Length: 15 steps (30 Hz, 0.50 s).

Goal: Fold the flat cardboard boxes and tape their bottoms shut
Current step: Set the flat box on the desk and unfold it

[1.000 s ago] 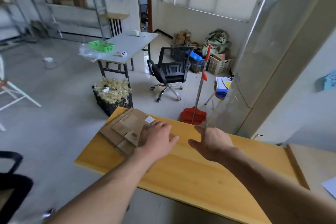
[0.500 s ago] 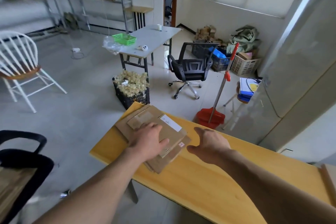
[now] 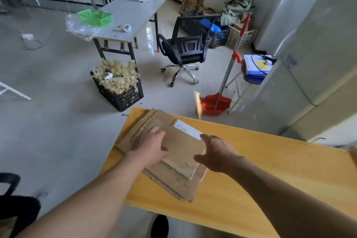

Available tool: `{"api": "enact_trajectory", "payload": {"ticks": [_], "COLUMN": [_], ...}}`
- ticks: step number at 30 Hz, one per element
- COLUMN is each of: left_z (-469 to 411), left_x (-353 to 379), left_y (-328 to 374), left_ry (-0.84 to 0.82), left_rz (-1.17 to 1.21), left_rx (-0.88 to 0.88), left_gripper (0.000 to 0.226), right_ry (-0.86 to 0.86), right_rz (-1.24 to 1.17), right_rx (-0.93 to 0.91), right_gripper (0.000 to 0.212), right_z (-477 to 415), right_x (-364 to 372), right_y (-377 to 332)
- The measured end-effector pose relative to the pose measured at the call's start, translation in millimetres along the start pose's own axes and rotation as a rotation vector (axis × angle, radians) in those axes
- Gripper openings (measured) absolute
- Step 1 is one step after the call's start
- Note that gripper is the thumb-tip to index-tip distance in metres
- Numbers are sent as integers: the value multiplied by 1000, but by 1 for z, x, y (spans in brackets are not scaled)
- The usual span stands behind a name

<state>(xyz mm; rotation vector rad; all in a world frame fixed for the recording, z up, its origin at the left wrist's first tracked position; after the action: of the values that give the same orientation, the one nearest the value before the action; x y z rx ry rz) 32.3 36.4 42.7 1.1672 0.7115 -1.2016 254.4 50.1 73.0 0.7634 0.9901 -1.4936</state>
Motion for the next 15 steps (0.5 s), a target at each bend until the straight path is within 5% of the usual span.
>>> {"api": "enact_trajectory", "payload": {"ticks": [15], "left_z": [-56], "left_x": [31], "left_y": [-75], "left_ry": [-254], "left_rz": [-49], "left_rx": [111], "left_gripper": [92], "right_ry": [-193], "right_rz": [-87], "right_rx": [176], "right_gripper": [71], "right_z": [-29], "right_x": [58], "right_y": [-42]}}
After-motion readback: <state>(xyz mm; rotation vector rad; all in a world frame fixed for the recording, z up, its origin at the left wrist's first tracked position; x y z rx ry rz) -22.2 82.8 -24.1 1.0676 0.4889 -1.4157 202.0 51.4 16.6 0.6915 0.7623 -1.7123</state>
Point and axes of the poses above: each hand's wrist, its own z-axis away from the middle knuckle, its own x-axis out of the palm, y = z × x, the point moved 1 cm from there along -z, towards the middle knuckle, and after that the axes turned 11 degrees about x, right-handed, at the moved point
